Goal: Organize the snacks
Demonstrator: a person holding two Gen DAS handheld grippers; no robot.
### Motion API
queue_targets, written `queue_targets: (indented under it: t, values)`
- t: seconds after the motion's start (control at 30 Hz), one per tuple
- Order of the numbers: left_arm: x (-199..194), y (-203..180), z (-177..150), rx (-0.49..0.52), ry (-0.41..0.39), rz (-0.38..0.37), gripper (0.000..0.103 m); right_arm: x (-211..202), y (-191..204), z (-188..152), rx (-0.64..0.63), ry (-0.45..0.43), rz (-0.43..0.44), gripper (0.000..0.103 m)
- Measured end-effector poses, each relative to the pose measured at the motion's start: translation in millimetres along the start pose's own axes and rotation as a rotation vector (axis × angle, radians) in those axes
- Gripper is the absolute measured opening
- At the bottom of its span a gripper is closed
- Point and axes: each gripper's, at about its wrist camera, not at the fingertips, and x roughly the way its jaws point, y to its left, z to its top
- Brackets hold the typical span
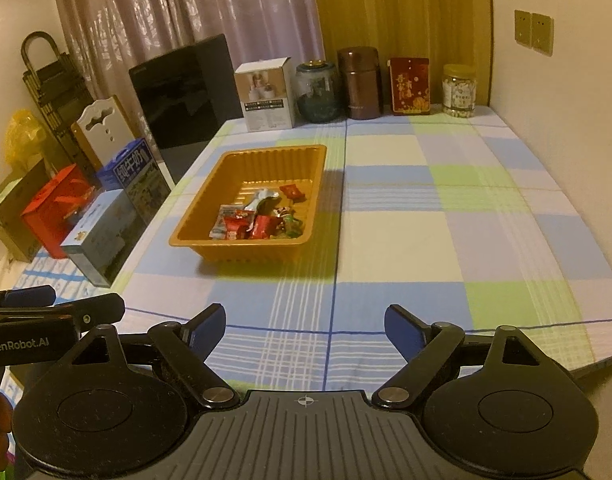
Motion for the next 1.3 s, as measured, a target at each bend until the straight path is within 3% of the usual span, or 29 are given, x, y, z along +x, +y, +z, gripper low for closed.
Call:
queue_targets:
  t: [1.3]
  values:
    - [-7.8,-6.9,-8.5,0.006,-0.013,-0.001,0.103,-8.8,0.9,-7.6,0.008,-0.021,-0.007,0.086]
